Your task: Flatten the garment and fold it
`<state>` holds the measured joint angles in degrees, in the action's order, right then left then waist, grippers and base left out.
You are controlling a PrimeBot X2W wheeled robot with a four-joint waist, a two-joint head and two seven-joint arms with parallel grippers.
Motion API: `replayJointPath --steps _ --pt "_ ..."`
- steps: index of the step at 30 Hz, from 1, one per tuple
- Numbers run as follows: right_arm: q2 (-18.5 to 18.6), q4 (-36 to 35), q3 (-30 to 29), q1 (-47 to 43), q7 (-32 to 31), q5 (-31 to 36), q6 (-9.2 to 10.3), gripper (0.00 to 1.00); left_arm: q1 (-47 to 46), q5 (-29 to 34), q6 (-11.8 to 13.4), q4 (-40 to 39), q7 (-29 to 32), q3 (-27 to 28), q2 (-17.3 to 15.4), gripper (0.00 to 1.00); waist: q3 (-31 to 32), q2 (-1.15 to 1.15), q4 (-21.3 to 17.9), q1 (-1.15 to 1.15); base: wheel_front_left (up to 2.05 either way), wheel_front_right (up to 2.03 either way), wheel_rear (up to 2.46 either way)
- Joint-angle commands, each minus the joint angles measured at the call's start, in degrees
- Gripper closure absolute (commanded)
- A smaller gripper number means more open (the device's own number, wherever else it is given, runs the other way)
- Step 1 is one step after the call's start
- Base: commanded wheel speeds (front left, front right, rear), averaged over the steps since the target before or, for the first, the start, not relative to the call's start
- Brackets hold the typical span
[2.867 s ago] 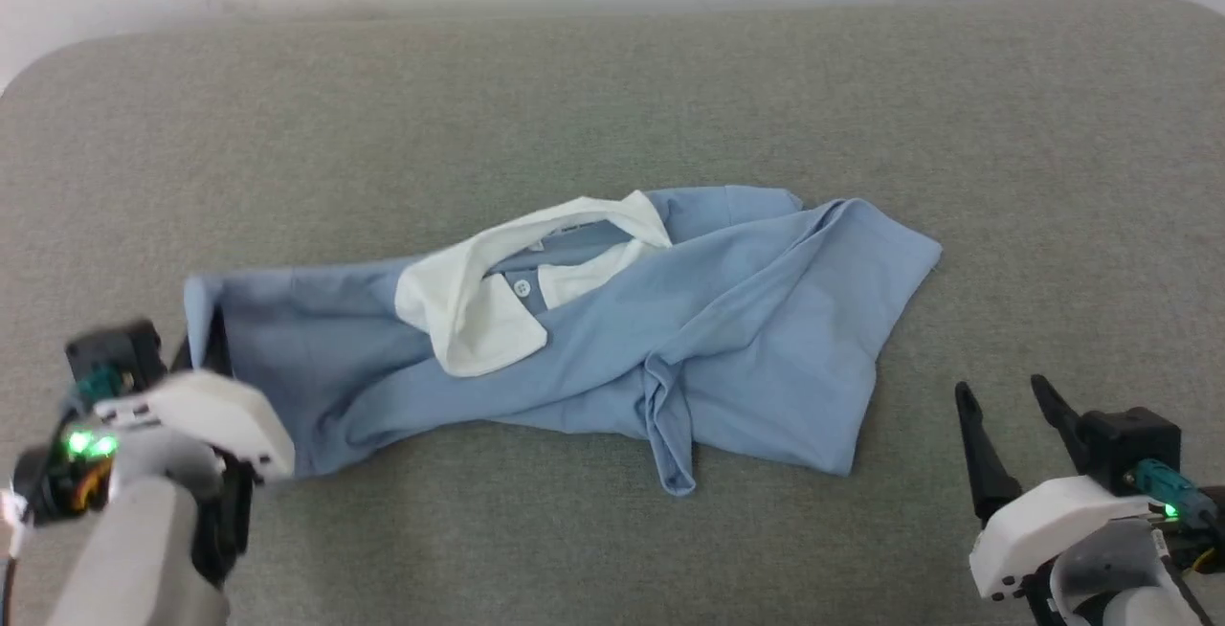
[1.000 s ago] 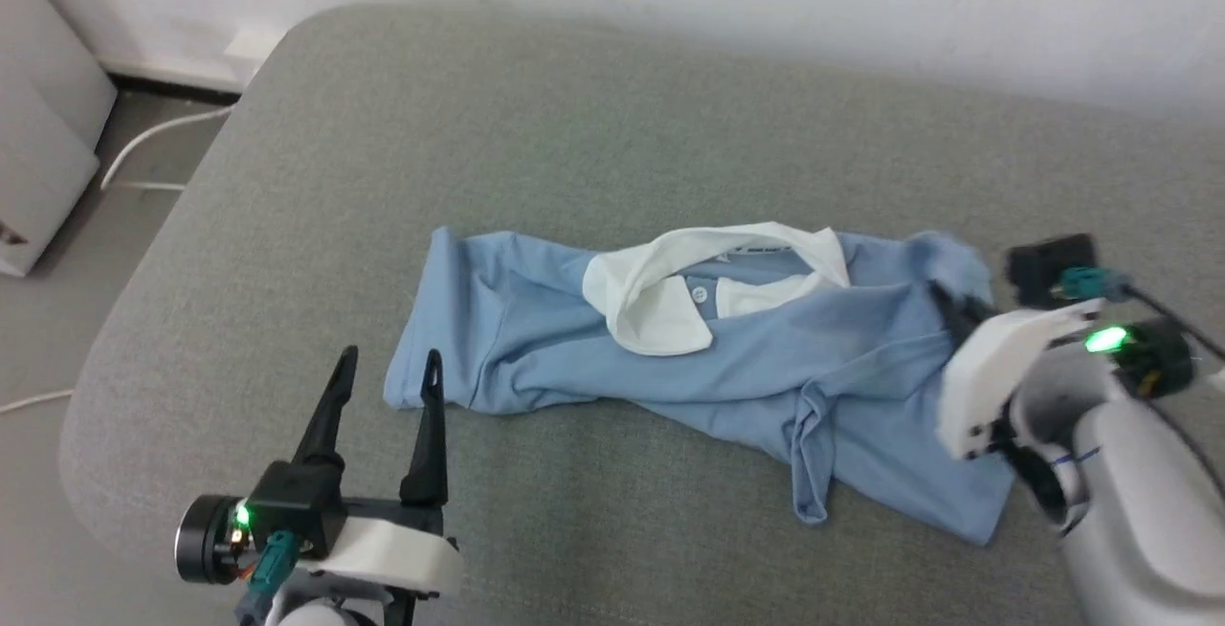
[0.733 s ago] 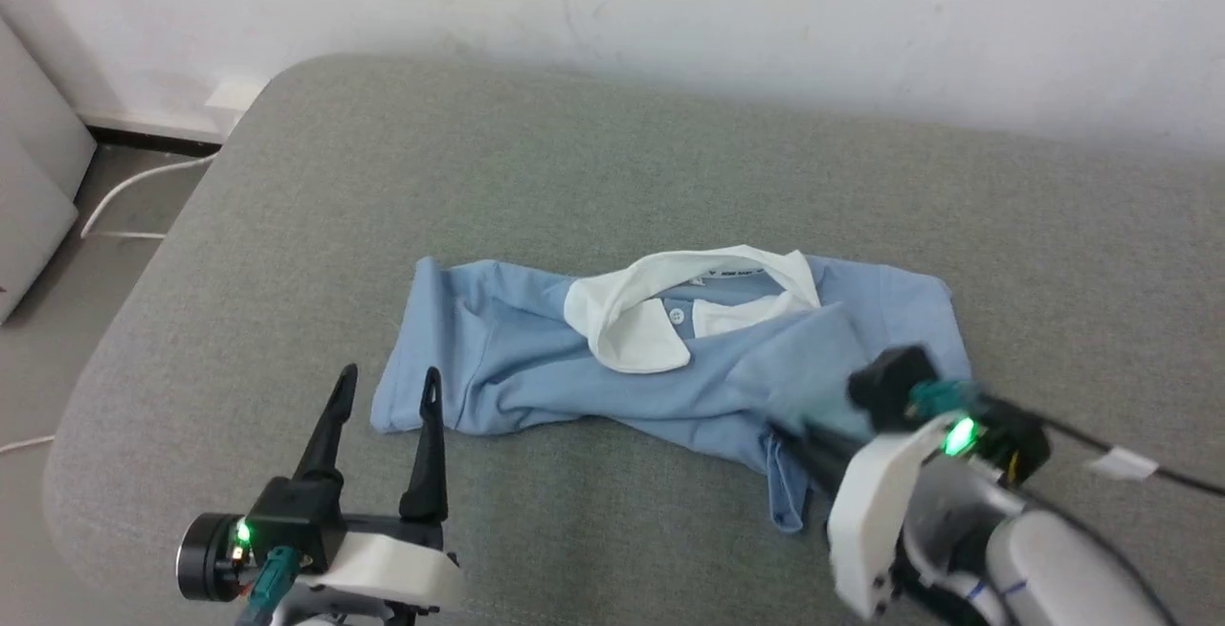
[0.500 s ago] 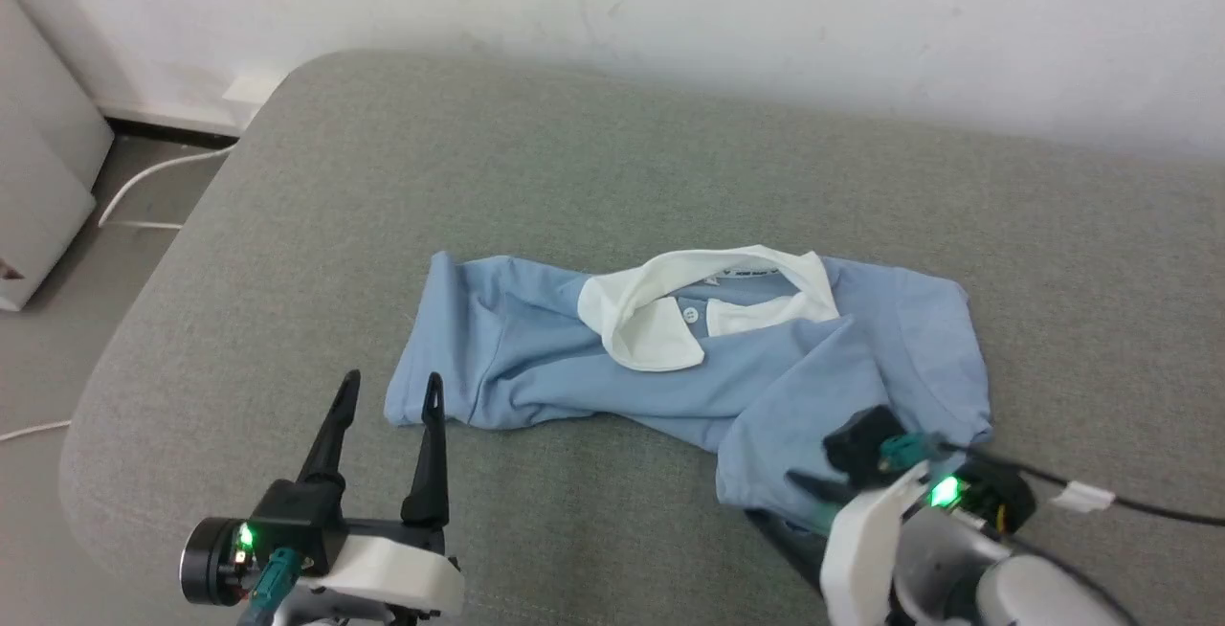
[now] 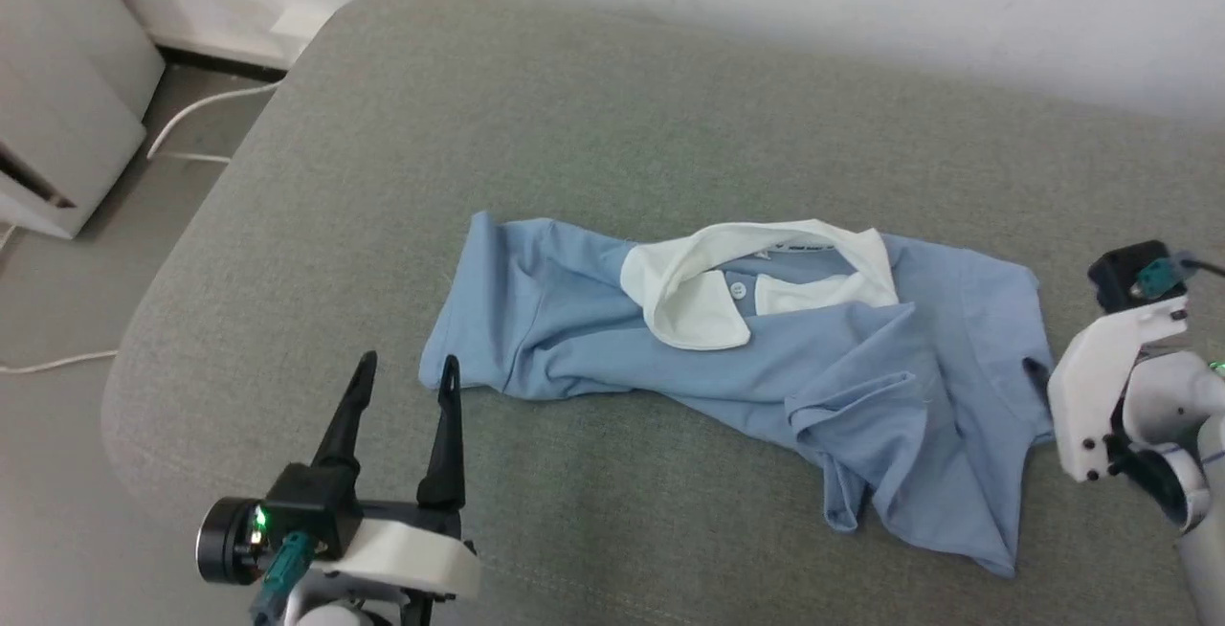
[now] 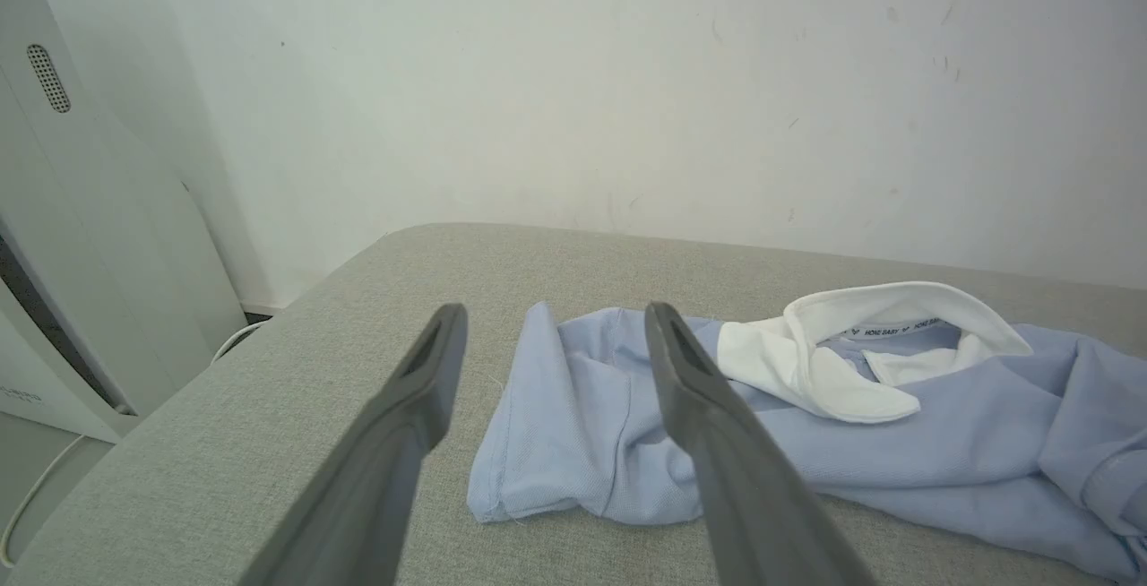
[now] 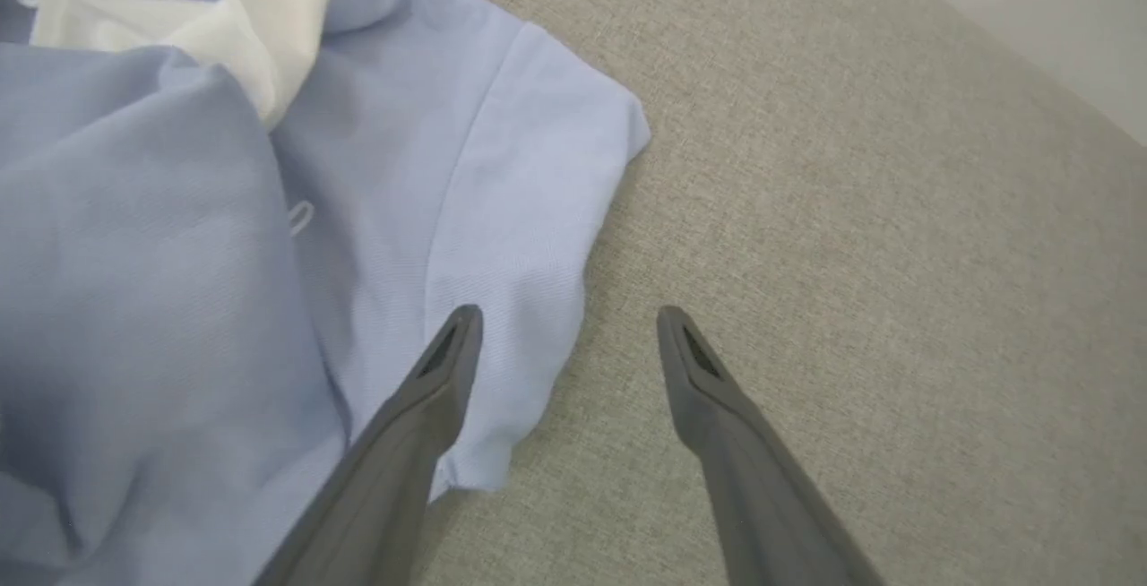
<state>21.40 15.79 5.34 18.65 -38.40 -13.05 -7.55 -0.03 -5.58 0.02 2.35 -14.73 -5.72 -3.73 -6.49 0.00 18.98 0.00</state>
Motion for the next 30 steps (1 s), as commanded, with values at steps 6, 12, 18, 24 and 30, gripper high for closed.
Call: replayJointPath --steps 6,12,18,24,30 --pt "-2.3 9.5 -2.8 4.7 1.3 2.9 0.06 0.00 -2.4 0.1 -0.7 0.1 -0.3 -0.3 0.5 0.00 -3.8 0.00 3.3 0.00 0.00 0.00 0.00" --pt "-3.5 16.7 -2.0 6.3 5.2 3.1 0.06 1.00 -2.9 0.1 -0.4 0.2 -0.3 -0.3 0.7 0.00 -3.8 0.00 3.4 0.00 0.00 0.00 0.00" --pt "-2.2 18.2 -2.3 7.1 12.9 3.9 0.06 1.00 -2.1 0.5 -0.4 0.4 -0.3 0.4 0.7 0.00 -1.2 0.00 0.3 0.00 0.00 0.00 0.00" --pt "-0.1 13.8 -7.8 5.4 18.6 7.7 0.06 1.00 -1.2 1.1 -1.0 0.2 -0.3 1.4 0.7 0.00 1.5 0.00 -3.9 0.00 0.00 0.00 0.00" --pt "-1.7 6.4 -16.1 -2.1 17.5 12.2 0.06 1.00 -0.4 1.4 -1.6 0.2 -0.3 1.7 0.7 0.00 2.6 0.00 -7.2 0.00 0.00 0.00 0.00"
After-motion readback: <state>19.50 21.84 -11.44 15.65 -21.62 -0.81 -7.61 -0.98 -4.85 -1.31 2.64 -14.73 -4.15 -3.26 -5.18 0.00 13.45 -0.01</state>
